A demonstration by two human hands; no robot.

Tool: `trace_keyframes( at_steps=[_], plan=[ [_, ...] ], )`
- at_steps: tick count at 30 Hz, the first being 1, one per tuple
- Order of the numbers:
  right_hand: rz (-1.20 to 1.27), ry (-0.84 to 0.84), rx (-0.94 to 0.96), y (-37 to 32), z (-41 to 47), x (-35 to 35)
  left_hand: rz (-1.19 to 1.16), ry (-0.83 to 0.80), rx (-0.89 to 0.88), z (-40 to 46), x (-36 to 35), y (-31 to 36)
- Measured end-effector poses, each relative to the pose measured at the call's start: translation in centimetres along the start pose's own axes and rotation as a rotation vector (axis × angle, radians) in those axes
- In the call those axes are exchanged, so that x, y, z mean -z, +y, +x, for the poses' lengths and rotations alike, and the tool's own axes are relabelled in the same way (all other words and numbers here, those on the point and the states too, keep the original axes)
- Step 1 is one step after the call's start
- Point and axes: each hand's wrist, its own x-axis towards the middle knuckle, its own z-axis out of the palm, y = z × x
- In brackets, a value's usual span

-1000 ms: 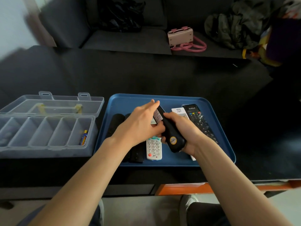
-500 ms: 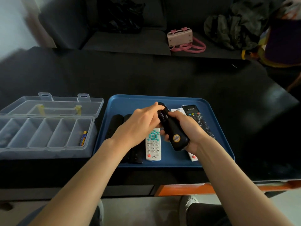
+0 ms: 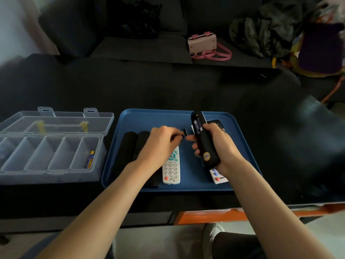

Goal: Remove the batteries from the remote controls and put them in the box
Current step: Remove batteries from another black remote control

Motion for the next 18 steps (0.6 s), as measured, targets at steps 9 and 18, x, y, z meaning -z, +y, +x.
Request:
trace_keyframes(
  at_steps=[9, 18],
  plan=[
    [0.145, -0.115, -0.092, -0.4, -0.2, -0.1, -0.126, -0.032, 0.094, 0.4, -0.3, 0.2],
    [0.054, -0.162, -0.092, 0.2, -0.1, -0.8, -0.085, 0.208, -0.095, 0.3, 0.5, 0.8]
  ],
)
